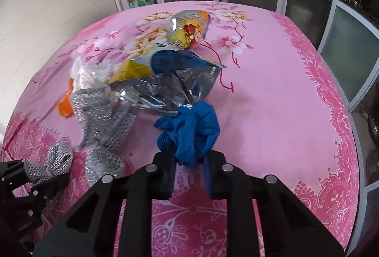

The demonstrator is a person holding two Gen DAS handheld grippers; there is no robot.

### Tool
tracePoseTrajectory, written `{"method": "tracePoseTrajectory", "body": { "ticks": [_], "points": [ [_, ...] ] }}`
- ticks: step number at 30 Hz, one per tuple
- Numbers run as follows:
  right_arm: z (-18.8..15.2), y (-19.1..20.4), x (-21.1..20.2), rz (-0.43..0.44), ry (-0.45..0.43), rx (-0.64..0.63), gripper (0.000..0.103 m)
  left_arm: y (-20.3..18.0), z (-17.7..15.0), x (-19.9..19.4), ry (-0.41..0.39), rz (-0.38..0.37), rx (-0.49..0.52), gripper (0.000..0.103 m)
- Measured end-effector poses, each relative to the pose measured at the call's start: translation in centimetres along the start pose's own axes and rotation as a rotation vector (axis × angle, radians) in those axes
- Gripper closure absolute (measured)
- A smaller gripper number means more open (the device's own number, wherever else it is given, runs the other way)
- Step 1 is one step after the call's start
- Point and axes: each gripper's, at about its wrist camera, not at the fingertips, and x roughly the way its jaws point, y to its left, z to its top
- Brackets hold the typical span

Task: Collect trash
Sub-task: 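Grasp the silver mesh netting with the left tool while the right tool grasps the blue glove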

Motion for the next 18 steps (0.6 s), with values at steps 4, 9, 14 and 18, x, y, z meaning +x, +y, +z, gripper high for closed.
{"method": "tracePoseTrajectory", "body": {
  "ticks": [4, 9, 14, 18],
  "points": [
    [-0.2, 0.1, -1.7, 0.019, -0.022, 0.008, 0.086, 0.3, -0.1, -1.1, -0.007, -0.023, -0.014, 0.085],
    [-0.7, 0.0, -4.3, 0.022, -0.053, 0.018, 0.086, 0.0, -0.6, -2.8, -0.035, -0.029, -0.012, 0.085],
    [-1.7, -0.1, -7.2, 0.028, -0.085, 0.029, 0.086, -0.7, -0.9, -4.4, -0.061, -0.032, -0.002, 0.085],
    [-3.1, -0.6, -10.1, 0.017, -0.119, 0.047, 0.086, -2.1, -1.0, -5.7, -0.082, -0.045, 0.019, 0.085]
  ]
}}
